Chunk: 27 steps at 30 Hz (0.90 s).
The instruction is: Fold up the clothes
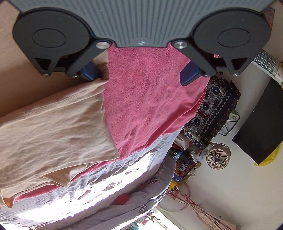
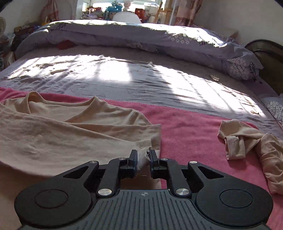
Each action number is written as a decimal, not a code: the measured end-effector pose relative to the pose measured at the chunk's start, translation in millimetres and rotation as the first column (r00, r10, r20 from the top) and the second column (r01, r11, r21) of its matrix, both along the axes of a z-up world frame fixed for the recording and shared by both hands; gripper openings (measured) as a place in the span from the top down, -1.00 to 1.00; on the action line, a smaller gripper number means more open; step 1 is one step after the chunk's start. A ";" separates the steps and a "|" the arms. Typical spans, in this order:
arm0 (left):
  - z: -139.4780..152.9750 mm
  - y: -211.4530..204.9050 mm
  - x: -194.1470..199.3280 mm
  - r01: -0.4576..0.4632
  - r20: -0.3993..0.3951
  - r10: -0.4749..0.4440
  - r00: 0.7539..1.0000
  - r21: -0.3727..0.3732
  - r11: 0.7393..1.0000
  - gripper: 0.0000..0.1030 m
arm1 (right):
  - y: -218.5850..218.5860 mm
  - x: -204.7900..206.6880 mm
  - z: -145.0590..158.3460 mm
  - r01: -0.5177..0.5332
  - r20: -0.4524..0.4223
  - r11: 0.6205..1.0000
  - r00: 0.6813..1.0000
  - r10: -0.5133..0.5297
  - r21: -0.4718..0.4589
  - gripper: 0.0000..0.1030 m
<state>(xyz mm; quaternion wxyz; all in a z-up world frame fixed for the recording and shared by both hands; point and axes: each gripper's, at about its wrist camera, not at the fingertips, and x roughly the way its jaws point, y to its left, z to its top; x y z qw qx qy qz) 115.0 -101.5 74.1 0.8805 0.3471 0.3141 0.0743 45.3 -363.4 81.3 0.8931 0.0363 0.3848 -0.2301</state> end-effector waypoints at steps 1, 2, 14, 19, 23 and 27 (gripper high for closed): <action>-0.4 0.6 0.0 0.000 0.002 0.000 1.000 -0.005 1.000 -0.90 | -6.5 -5.0 -5.2 0.032 -0.001 0.999 0.999 -0.032 0.045 0.58; -0.8 0.9 0.3 -0.002 0.003 0.002 1.000 -0.011 1.000 -0.90 | -13.2 -10.5 -9.5 0.068 0.002 0.994 0.998 -0.068 0.084 0.29; -2.1 13.5 -6.9 -0.005 0.043 0.010 0.999 -0.111 0.994 -0.90 | -9.7 -22.6 51.2 -0.004 0.067 0.984 0.998 -0.008 0.179 -0.40; -2.1 26.1 -13.9 0.004 0.064 0.009 0.998 -0.194 0.981 -0.90 | 71.0 68.4 79.7 -0.436 0.126 0.870 0.900 0.417 0.231 -0.40; 0.1 42.1 -15.3 -0.007 0.055 0.025 0.998 -0.304 0.953 -0.95 | 161.2 124.9 74.6 -0.700 0.121 0.662 0.706 0.698 0.269 -0.31; 3.9 65.9 -10.0 -0.043 0.005 0.051 0.999 -0.460 0.887 -0.99 | 229.2 156.0 49.3 -0.763 -0.004 0.574 0.600 0.800 0.298 0.33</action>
